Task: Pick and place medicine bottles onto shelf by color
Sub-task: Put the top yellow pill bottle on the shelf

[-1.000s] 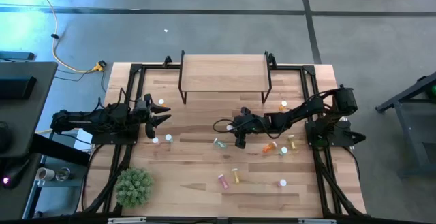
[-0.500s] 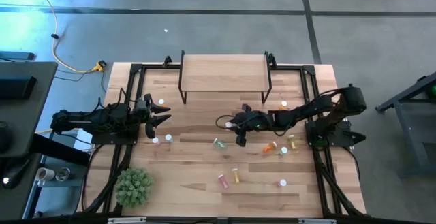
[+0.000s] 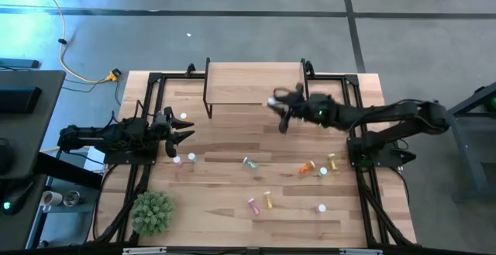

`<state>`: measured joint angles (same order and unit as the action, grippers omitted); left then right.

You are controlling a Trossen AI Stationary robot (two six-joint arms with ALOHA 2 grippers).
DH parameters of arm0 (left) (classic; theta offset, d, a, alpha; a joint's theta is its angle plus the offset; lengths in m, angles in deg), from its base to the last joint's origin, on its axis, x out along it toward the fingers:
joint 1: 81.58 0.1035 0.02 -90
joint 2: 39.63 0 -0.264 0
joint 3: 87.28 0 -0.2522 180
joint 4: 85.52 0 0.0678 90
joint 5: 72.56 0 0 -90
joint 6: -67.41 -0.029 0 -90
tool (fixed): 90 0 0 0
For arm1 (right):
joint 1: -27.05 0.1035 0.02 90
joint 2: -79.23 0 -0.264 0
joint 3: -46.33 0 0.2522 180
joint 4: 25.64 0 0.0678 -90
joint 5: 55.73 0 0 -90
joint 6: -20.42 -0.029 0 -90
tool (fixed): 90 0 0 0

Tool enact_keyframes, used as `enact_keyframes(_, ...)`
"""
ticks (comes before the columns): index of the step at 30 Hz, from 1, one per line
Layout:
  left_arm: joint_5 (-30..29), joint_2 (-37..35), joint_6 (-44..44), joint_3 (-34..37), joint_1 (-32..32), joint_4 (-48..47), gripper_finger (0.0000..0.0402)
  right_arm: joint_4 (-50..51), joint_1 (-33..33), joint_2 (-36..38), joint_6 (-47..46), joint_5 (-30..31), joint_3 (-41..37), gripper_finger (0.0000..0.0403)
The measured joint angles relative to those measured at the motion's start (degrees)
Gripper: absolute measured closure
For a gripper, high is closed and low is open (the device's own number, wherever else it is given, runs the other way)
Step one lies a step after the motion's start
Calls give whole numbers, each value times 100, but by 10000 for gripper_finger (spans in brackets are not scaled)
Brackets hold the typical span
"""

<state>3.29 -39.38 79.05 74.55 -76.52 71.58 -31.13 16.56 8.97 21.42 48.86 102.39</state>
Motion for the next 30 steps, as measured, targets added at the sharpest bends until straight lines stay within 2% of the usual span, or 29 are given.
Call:
enact_keyframes(6, 3, 2, -131, 2, 2, 0, 259, 1130, -769, -75, 476, 2, 1066, 293)
enact_keyframes(14, 3, 7, -131, 2, 0, 0, 259, 2561, -1621, -567, 350, -205, 2294, 293)
enact_keyframes(22, 4, 7, -129, 1, 0, -1, 259, 3274, -2036, -1292, 137, -658, 2896, 293)
enact_keyframes(30, 5, 7, -126, 0, 0, 0, 259, 3242, -2216, -1797, 38, -870, 3004, 293)
